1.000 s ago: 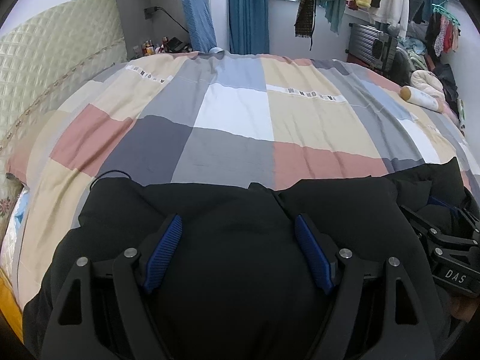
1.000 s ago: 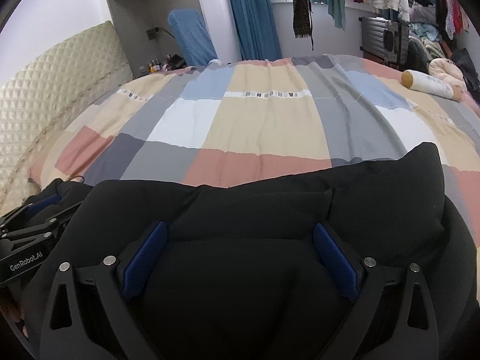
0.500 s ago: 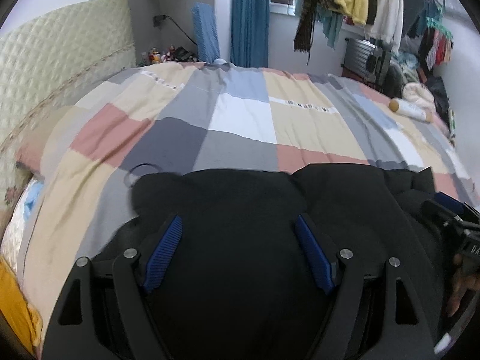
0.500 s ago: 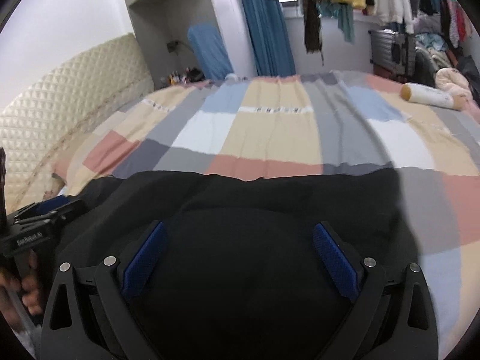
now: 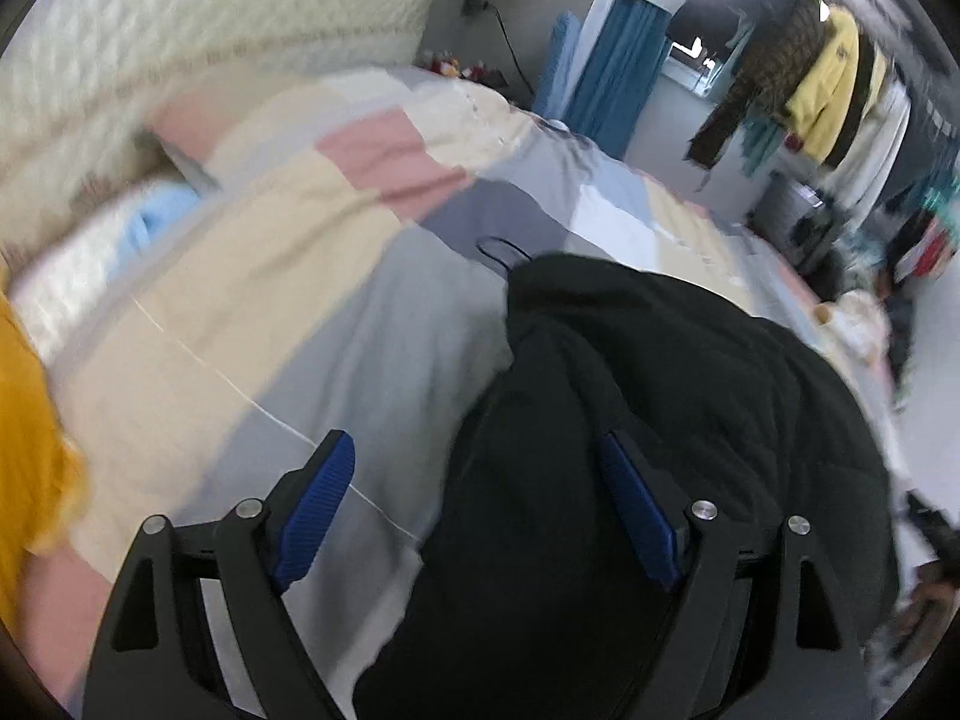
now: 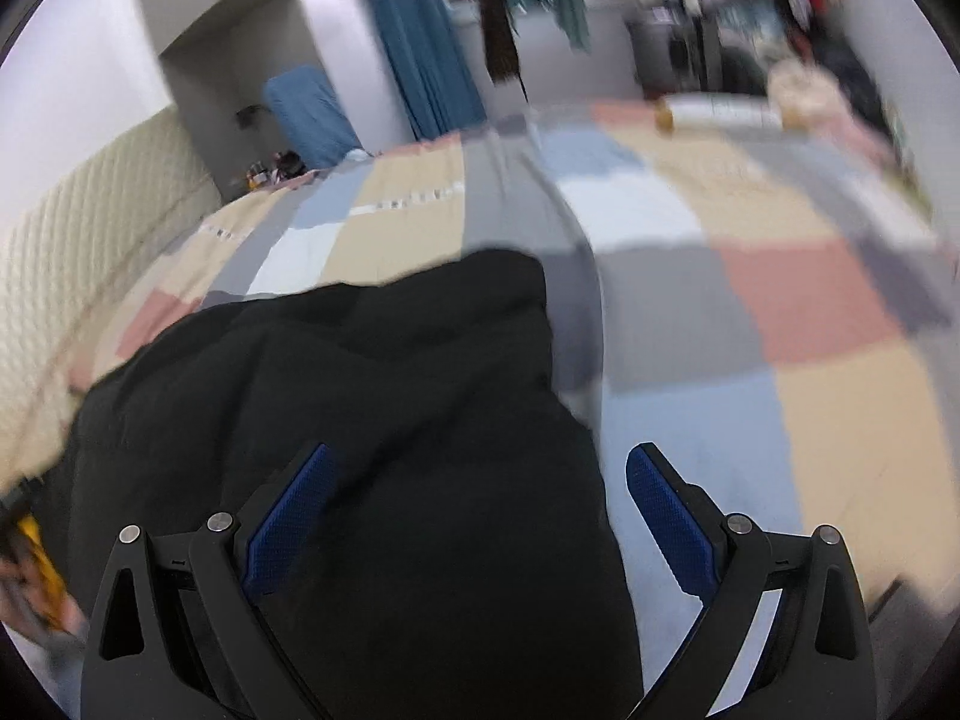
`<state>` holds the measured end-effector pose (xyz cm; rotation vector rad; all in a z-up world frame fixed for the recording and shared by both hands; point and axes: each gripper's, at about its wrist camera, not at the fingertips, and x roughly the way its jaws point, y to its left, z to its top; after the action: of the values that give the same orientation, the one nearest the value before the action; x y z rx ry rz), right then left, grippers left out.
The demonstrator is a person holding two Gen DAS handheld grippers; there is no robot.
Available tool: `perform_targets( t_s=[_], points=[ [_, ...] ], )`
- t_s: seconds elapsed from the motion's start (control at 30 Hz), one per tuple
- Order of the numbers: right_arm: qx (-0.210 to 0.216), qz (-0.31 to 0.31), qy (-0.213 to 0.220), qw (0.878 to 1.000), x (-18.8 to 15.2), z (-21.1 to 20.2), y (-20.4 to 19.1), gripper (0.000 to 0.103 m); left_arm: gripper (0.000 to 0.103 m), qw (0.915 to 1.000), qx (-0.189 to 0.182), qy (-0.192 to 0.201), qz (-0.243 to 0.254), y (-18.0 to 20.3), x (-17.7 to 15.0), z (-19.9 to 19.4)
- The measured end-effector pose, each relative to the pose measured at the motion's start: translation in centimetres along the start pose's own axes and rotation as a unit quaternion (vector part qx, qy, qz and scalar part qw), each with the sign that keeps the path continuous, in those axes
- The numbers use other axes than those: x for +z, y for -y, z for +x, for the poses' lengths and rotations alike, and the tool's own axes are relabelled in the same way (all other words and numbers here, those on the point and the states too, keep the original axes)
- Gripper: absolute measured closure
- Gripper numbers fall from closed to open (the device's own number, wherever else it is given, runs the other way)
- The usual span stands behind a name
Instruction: Fold large clothes
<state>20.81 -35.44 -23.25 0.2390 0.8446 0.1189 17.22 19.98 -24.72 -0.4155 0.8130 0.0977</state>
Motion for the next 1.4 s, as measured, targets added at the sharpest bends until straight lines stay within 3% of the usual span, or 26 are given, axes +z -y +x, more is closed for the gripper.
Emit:
perform_targets(
  t_s=[0.07, 0.17, 0.2, 0.23, 0.27, 0.3, 0.33, 0.37, 0.43, 0.47, 0.67, 0.73, 1.07, 1.27, 1.33, 1.37, 1.4],
  points=[
    [0.026, 0.026, -0.038, 0.999, -0.4, 1.7, 0.7, 0.006, 0.019, 0.9999, -0.014, -0.001, -0.001, 0.2, -0.3, 0.4],
    [0.045, -0.004, -0.057, 0.997, -0.9, 2.4, -0.9, 0.019, 0.020, 0.9989, -0.046, -0.003, -0.002, 0.6, -0.4, 0.7],
    [0.043, -0.017, -0.057, 0.997, -1.2, 2.3, -1.6, 0.032, 0.028, 0.9980, -0.062, -0.005, -0.001, 0.8, -0.5, 1.0],
    [0.039, -0.033, -0.054, 0.997, -1.3, 2.1, -2.6, 0.037, 0.037, 0.9974, -0.072, -0.008, 0.000, 0.9, -0.7, 0.9],
    [0.034, -0.044, -0.050, 0.997, -1.4, 1.8, -3.3, 0.050, 0.040, 0.9971, -0.075, -0.012, 0.001, 1.1, -0.9, 0.8],
    [0.028, -0.053, -0.045, 0.997, -1.6, 1.5, -3.8, 0.065, 0.050, 0.9972, -0.074, -0.013, 0.005, 1.4, -1.0, 0.6],
    [0.019, -0.065, -0.039, 0.997, -1.8, 1.2, -4.3, 0.073, 0.063, 0.9969, -0.078, -0.010, 0.011, 1.6, -1.0, 0.2],
    [0.011, -0.074, -0.036, 0.997, -1.9, 0.9, -4.8, 0.085, 0.068, 0.9964, -0.083, -0.006, 0.017, 1.9, -0.9, -0.4],
    [0.010, -0.087, -0.031, 0.996, -2.2, 0.2, -5.3, 0.093, 0.086, 0.9957, -0.090, 0.004, 0.021, 2.3, -0.9, -1.7],
    [0.005, -0.101, -0.027, 0.994, -2.4, -0.3, -5.8, 0.095, 0.088, 0.9953, -0.095, 0.006, 0.021, 2.2, -1.0, -2.1],
    [-0.005, -0.132, -0.022, 0.991, -3.3, -2.4, -5.5, 0.098, 0.093, 0.9949, -0.097, 0.005, 0.024, 1.3, -2.2, -4.4],
    [-0.007, -0.134, -0.030, 0.991, -3.4, -2.3, -5.0, 0.098, 0.093, 0.9964, -0.081, -0.005, 0.026, 0.8, -2.6, -4.2],
    [-0.043, -0.183, -0.102, 0.977, -5.2, 2.3, -5.6, 0.097, 0.088, 0.9965, -0.025, -0.065, 0.046, 1.1, -4.4, -1.2],
    [-0.022, -0.145, -0.099, 0.984, -4.6, 1.6, -4.3, 0.094, 0.085, 0.9968, -0.020, -0.056, 0.053, 1.3, -4.5, -2.0],
    [-0.011, -0.115, -0.097, 0.989, -4.0, 1.1, -3.4, 0.089, 0.076, 0.9971, -0.013, -0.053, 0.053, 1.3, -4.3, -2.4],
    [-0.011, -0.091, -0.094, 0.991, -3.7, 0.6, -2.7, 0.078, 0.070, 0.9974, -0.007, -0.054, 0.048, 1.1, -4.1, -2.6],
    [-0.010, -0.080, -0.089, 0.993, -3.5, 0.2, -2.4, 0.073, 0.052, 0.9978, 0.001, -0.053, 0.041, 1.0, -4.0, -2.9]
  ],
)
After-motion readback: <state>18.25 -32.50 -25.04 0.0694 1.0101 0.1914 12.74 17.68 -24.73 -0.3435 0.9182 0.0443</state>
